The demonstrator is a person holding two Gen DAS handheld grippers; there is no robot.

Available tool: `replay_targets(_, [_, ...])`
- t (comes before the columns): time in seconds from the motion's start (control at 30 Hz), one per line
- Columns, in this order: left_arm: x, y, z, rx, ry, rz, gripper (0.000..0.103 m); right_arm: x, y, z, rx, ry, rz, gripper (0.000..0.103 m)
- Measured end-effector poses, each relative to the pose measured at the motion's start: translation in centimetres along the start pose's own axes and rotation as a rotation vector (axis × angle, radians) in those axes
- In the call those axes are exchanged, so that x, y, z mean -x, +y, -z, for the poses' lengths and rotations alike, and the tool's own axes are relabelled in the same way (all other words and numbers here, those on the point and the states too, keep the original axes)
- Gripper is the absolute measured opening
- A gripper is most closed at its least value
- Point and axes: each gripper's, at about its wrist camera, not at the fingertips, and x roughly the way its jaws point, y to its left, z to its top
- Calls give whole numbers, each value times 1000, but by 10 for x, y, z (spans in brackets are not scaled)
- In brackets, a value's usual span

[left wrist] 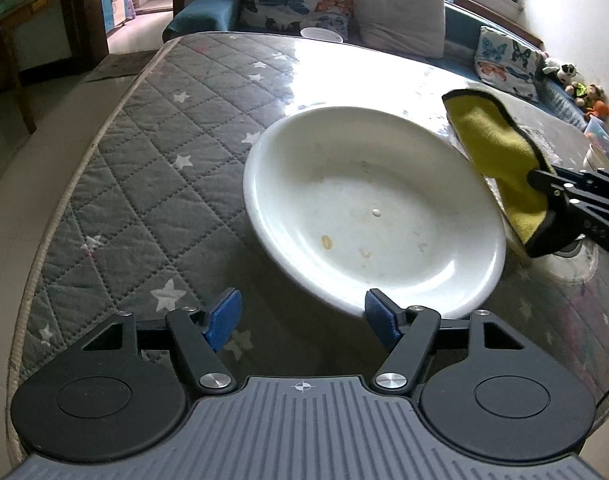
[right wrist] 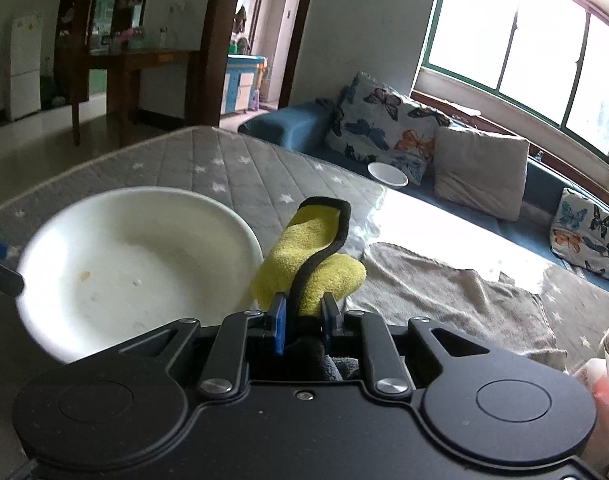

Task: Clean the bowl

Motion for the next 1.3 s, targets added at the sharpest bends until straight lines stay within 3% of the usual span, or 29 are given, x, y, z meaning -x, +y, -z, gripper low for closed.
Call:
replay_targets(0.3, [2,-4,4,-2,5,14,72,-17,9,17,19,57,-24,19])
replay_targets(0.9, [0,-7,7,2,3,22,74,-6,39,27,97,36,-133,19])
replay_targets(1.23, [1,-8,9,11,0,22,74,1,38,24,99,40,-118,19])
replay_targets(1.3, [0,-6,8,9,1,22,74,2,37,24,89,42,-116,24])
